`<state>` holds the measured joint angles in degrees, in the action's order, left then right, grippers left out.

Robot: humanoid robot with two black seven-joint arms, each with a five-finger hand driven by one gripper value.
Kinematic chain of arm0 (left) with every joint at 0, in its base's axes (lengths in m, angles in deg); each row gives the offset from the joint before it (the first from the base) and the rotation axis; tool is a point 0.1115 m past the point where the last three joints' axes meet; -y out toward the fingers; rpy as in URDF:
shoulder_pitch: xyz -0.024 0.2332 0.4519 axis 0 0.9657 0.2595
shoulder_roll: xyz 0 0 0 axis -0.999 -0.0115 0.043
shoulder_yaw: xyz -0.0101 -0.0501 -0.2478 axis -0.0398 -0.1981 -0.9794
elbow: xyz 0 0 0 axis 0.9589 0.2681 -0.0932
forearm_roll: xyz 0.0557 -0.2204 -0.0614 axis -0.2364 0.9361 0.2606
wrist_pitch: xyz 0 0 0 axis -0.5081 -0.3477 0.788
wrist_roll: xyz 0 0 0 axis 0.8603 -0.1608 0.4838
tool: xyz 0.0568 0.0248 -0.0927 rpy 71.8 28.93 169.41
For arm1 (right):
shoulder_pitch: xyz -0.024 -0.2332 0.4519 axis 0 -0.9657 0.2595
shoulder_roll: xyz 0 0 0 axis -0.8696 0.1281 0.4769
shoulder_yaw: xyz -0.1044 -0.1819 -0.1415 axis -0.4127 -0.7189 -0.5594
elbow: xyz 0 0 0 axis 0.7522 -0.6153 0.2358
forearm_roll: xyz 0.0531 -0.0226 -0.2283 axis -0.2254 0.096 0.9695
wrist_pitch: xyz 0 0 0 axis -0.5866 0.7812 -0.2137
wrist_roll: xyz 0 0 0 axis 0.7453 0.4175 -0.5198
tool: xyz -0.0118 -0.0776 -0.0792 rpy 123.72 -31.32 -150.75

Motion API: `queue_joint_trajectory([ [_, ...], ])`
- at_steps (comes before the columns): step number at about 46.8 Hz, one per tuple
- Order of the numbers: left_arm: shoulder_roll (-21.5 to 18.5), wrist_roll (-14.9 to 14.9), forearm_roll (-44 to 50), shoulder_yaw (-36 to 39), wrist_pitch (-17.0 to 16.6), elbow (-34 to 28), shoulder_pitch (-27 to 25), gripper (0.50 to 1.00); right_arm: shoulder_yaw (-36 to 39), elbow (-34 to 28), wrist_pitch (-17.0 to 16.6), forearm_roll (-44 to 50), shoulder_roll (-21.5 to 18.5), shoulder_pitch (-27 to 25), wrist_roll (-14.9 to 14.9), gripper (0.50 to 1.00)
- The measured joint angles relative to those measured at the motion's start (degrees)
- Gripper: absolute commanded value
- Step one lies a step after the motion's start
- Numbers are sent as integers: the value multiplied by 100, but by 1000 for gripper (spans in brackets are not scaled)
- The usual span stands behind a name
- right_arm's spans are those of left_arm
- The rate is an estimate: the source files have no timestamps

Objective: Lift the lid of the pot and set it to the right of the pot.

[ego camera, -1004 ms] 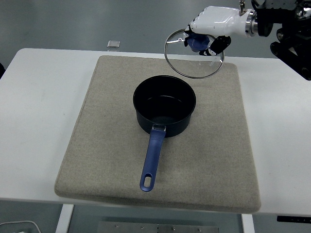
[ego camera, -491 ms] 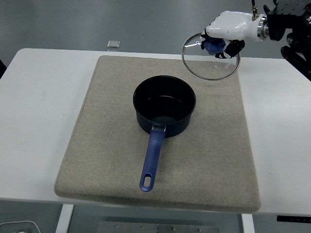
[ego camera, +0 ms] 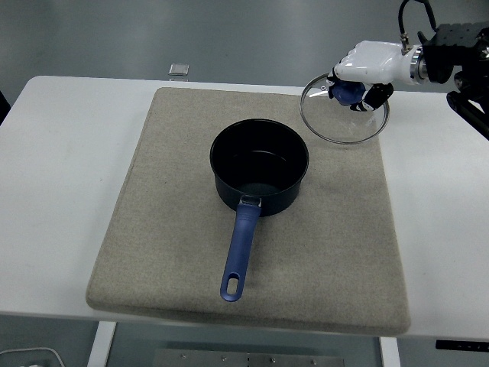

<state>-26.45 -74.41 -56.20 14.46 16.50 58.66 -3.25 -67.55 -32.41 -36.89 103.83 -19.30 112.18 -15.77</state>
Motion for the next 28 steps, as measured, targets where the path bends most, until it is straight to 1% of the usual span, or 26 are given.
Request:
queue_joint_trajectory([
  [28,0,0,0,4,-2,0,-1,1000,-79,18,9,4,28,-261,0,500],
])
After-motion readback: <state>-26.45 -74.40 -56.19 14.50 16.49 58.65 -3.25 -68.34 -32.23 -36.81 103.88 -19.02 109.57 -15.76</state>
